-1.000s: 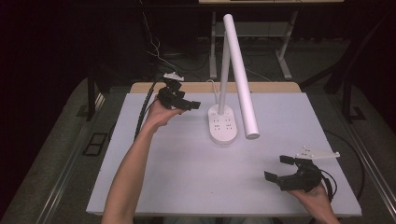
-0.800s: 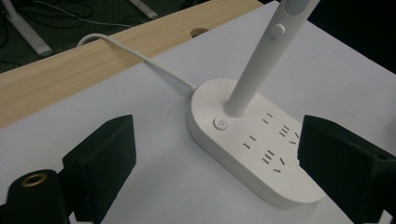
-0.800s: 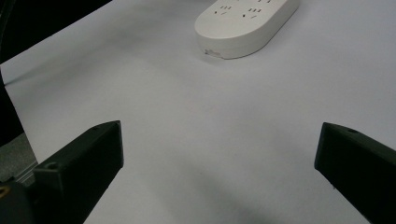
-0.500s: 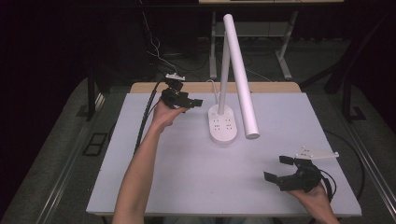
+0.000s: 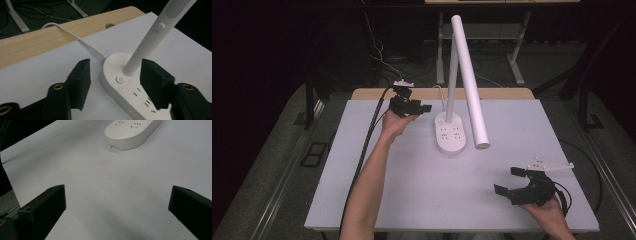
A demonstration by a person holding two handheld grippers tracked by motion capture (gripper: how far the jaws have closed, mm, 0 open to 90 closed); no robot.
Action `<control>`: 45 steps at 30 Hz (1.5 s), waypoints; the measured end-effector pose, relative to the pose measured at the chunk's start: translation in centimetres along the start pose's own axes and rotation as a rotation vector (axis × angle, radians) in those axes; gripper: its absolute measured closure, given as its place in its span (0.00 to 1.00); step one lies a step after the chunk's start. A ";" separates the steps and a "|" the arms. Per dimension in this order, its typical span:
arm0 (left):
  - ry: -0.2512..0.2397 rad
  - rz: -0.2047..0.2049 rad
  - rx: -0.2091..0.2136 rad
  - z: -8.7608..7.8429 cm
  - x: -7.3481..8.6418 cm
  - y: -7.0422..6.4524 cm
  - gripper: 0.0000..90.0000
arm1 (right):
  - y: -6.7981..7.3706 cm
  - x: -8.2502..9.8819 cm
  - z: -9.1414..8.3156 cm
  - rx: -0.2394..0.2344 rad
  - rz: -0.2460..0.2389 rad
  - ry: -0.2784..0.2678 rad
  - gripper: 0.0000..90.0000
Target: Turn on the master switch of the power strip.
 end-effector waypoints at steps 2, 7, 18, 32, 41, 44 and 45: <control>0.000 0.001 0.002 0.2 0.0 -0.1 0.53 | 0.0 0.0 0.0 0.002 -0.005 -0.001 0.01; -0.001 -0.008 0.016 0.8 0.1 -0.1 0.67 | -0.1 0.0 0.1 0.002 -0.006 -0.001 0.01; 0.027 -0.025 0.054 2.4 0.6 -0.5 0.98 | 0.1 0.1 0.2 -0.002 -0.002 0.011 0.01; 0.094 -0.016 0.048 4.9 1.4 -1.0 1.00 | 0.2 0.1 0.3 -0.004 -0.010 0.015 0.01; 0.130 0.011 0.046 6.4 1.7 -1.5 1.00 | 0.2 0.1 0.4 -0.007 -0.014 0.017 0.01; 0.141 0.020 0.039 6.6 1.7 -1.5 1.00 | 0.3 0.1 0.4 -0.008 -0.015 0.018 0.01; 0.141 0.017 0.039 6.7 1.7 -1.5 1.00 | 0.3 0.1 0.4 -0.008 -0.016 0.018 0.01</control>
Point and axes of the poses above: each handheld gripper's, and its own axes: z roughly forward along the jaws, x roughly out of its underside, y roughly to its left, the point moved 9 cm from there along z, roughly forward along the jaws, and after that the axes turned 11 degrees about y, right-handed, at the moved point
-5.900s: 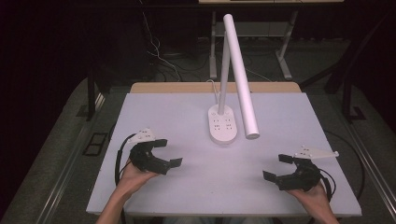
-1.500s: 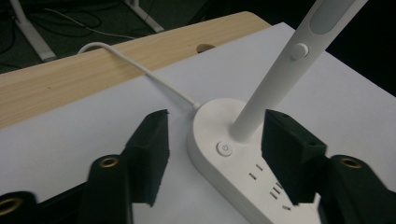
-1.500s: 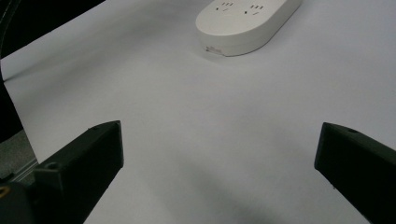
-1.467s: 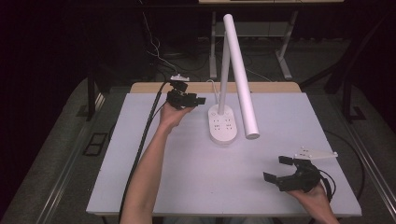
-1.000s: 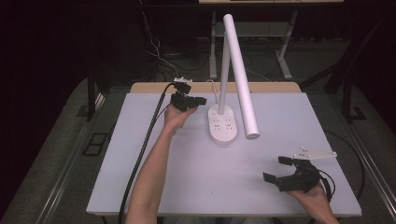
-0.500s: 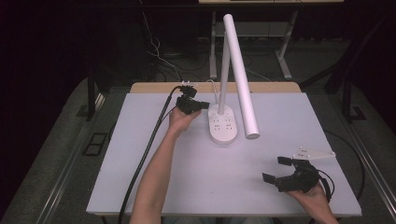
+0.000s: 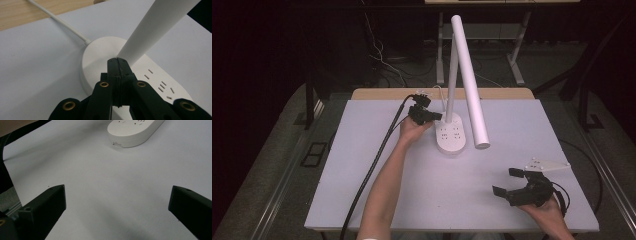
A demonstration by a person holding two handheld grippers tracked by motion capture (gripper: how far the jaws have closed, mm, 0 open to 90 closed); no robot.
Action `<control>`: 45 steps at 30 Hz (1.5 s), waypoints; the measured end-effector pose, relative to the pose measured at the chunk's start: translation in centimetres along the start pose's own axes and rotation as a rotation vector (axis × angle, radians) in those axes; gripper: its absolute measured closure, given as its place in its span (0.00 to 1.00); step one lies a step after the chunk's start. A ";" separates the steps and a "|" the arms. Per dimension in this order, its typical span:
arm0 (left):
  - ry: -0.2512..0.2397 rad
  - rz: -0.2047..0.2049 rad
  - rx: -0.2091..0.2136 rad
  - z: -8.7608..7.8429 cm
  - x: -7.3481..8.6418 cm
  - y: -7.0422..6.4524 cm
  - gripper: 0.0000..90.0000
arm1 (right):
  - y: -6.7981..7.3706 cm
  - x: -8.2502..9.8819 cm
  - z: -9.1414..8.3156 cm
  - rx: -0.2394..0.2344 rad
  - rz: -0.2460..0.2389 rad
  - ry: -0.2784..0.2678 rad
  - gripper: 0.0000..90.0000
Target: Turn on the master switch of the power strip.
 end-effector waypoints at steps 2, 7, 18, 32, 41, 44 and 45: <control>0.018 0.013 -0.008 0.1 0.2 0.2 1.00 | 0.0 0.0 0.0 -0.001 -0.001 0.000 0.01; 0.019 -0.003 -0.010 0.5 0.3 0.3 1.00 | 0.0 0.0 0.0 -0.001 -0.002 0.000 0.01; 0.014 -0.015 -0.004 1.2 0.5 0.5 1.00 | -0.1 0.0 0.0 0.001 0.000 0.000 0.01; 0.003 -0.070 0.057 1.5 0.6 0.4 1.00 | 0.1 0.1 -0.1 0.001 -0.002 0.003 0.01; -0.010 -0.171 0.052 1.7 0.4 0.6 1.00 | 0.1 0.1 -0.3 0.004 -0.006 -0.002 0.01; -0.001 -0.164 0.024 1.7 0.3 0.7 1.00 | 0.1 0.0 -0.4 0.002 -0.004 -0.006 0.01; 0.001 -0.166 0.026 1.7 0.4 0.7 1.00 | 0.1 0.0 -0.4 0.002 -0.004 -0.006 0.01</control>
Point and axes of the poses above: each handheld gripper's, and its own axes: z roughly forward along the jaws, x roughly out of its underside, y roughly to its left, the point moved 9 cm from there along z, roughly forward along the jaws, and after that the axes turned 11 degrees about y, right-handed, at the moved point
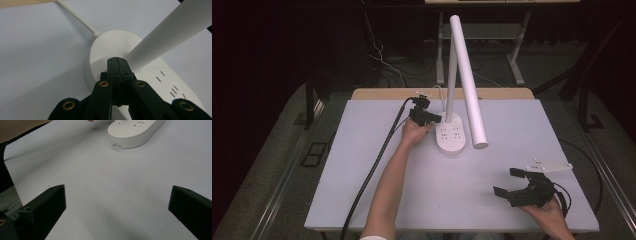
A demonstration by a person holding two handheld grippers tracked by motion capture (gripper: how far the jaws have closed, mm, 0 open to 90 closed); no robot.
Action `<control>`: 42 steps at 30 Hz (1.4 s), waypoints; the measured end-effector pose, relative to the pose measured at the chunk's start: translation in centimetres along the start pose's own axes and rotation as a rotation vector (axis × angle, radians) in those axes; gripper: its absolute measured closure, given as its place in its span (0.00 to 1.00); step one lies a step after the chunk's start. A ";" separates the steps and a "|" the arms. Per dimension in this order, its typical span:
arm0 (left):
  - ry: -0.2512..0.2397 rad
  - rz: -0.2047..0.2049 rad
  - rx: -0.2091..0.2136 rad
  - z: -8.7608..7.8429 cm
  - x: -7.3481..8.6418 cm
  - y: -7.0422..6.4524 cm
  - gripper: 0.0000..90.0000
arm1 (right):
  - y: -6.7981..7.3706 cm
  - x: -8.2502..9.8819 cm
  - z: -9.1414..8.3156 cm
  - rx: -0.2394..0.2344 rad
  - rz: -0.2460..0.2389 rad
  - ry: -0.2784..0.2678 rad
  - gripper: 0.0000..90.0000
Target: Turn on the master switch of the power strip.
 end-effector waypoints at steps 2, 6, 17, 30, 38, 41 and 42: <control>-0.002 0.001 -0.001 0.0 0.0 0.0 1.00 | -0.1 0.0 0.0 0.001 -0.003 -0.004 0.01; 0.016 0.040 -0.031 -0.1 0.1 0.0 1.00 | -0.2 -0.1 0.1 0.002 -0.003 -0.003 0.01; 0.037 0.081 -0.058 0.4 0.1 -0.8 1.00 | -0.1 -0.2 0.0 0.000 -0.003 -0.006 0.01; 0.020 0.076 -0.063 -0.7 0.1 0.1 1.00 | -0.3 -0.1 0.0 0.001 0.004 -0.007 0.01; -0.001 0.117 -0.050 -1.8 0.2 0.0 1.00 | -0.4 -0.1 0.2 0.002 0.008 -0.001 0.01; -0.022 0.126 -0.062 -2.4 -0.1 -0.4 0.94 | -0.4 -0.1 0.2 0.003 0.009 -0.002 0.01; -0.010 0.165 -0.080 -2.8 0.0 -0.4 0.93 | -0.5 -0.1 0.2 0.002 0.009 -0.002 0.01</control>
Point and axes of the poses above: each handheld gripper's, and its own axes: z roughly forward along the jaws, x roughly out of its underside, y roughly to its left, the point moved 9 cm from there along z, roughly forward along the jaws, and after that the axes turned 11 degrees about y, right-handed, at the moved point
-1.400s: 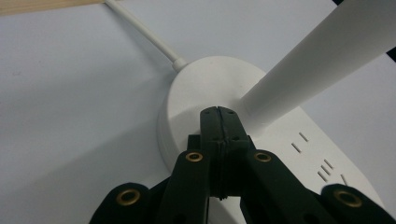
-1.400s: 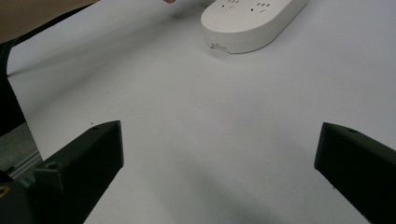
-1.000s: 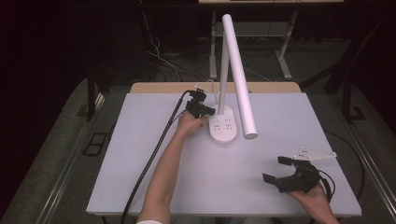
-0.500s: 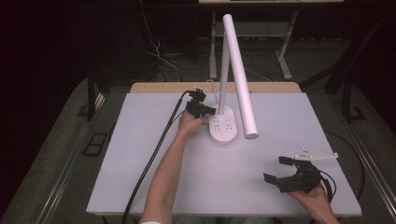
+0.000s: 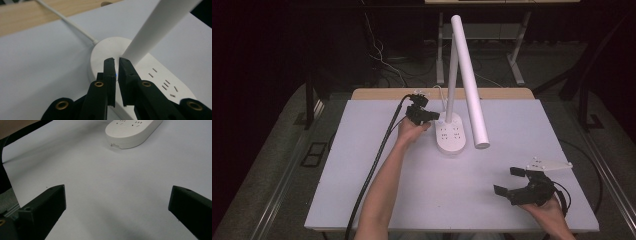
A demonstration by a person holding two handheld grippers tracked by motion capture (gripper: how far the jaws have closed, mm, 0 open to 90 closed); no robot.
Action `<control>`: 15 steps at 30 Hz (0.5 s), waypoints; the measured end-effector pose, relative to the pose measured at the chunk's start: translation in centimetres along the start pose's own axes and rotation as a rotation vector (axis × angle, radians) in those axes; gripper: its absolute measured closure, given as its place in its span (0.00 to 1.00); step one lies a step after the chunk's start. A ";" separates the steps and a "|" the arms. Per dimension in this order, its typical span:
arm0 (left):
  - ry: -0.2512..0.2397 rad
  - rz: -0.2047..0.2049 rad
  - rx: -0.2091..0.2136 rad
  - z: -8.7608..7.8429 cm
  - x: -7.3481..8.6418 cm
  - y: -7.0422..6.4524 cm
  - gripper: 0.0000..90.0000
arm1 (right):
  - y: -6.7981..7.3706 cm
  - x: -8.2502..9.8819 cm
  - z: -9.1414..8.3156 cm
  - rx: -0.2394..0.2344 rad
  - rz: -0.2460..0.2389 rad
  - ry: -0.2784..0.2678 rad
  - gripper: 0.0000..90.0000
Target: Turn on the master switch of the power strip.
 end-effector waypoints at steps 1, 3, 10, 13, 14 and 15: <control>-0.011 0.008 -0.004 -0.2 -0.2 -0.3 0.93 | 0.0 0.0 0.0 0.000 -0.001 -0.001 0.01; 0.008 0.053 -0.018 -1.0 -0.1 -0.4 0.93 | 0.0 0.0 0.0 -0.001 0.000 0.000 0.01; -0.067 0.008 0.026 -3.1 -0.9 -1.4 0.78 | -0.1 0.0 0.0 0.002 0.000 -0.005 0.01; -0.079 -0.006 0.053 -3.8 -0.8 -1.6 0.62 | -0.1 0.0 -0.1 0.003 0.005 -0.007 0.01; -0.070 0.009 0.057 -4.1 -0.6 -1.5 0.57 | -0.1 -0.1 0.0 0.005 0.000 -0.010 0.01; -0.072 0.007 0.066 -4.3 -0.5 -1.6 0.44 | -0.1 0.0 -0.1 0.002 0.000 -0.006 0.01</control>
Point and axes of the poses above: each handheld gripper's, and its own axes: z roughly forward along the jaws, x roughly out of its underside, y roughly to its left, the point moved 9 cm from there along z, roughly forward along the jaws, and after that the axes turned 11 degrees about y, right-handed, at the moved point
